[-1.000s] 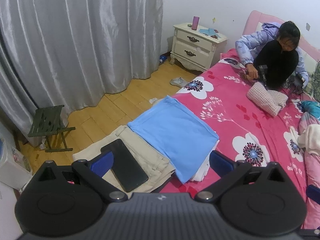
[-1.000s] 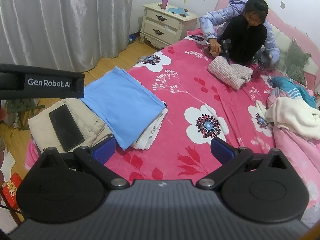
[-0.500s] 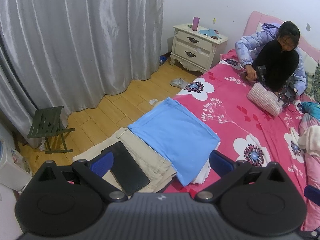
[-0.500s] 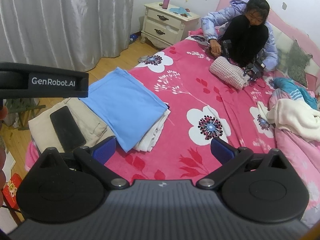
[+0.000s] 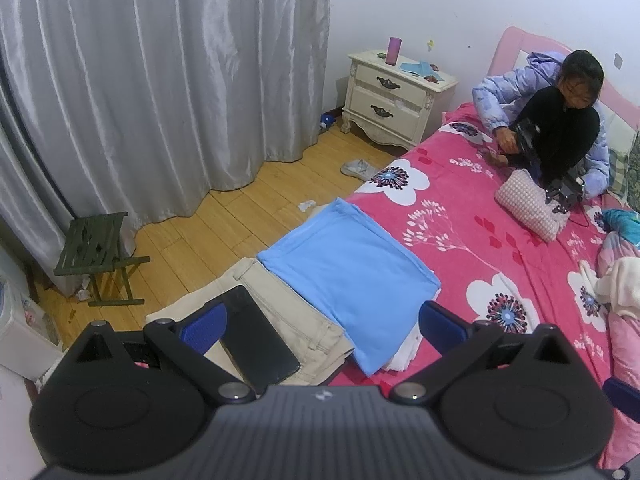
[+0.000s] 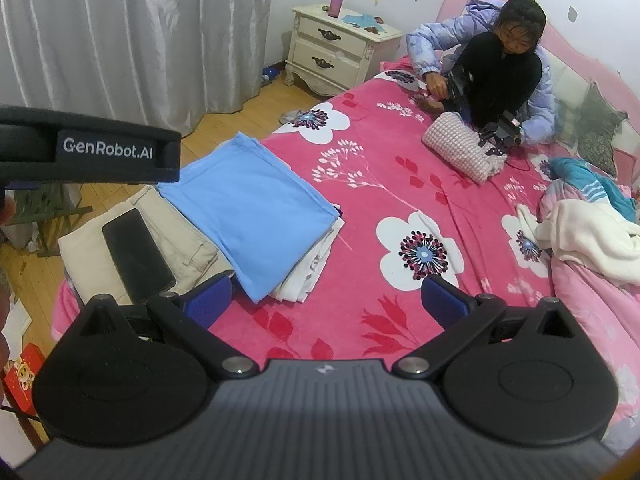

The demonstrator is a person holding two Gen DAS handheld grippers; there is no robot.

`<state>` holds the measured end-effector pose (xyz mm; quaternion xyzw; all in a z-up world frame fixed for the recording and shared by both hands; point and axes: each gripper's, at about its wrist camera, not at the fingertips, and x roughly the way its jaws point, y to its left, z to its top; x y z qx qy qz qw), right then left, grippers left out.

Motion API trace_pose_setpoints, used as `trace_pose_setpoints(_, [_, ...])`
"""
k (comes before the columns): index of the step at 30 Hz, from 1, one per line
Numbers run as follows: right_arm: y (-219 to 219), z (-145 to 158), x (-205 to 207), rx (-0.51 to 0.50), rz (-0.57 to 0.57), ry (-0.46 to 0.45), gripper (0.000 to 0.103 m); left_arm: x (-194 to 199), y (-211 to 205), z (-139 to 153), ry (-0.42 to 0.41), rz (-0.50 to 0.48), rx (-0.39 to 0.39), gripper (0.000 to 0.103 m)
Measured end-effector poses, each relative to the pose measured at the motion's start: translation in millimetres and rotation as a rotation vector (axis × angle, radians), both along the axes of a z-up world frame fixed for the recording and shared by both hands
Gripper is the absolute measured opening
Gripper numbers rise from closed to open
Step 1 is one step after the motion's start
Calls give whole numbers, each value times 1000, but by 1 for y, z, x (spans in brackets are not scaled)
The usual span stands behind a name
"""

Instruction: Fold clothes

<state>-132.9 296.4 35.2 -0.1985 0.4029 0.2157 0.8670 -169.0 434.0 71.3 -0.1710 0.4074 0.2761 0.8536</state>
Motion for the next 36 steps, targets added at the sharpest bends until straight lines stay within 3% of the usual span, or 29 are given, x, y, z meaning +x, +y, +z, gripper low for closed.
trace_pose_setpoints(36, [10,-3,-5,-38,28,2,102,-7,12,-5,11,34,-4,103])
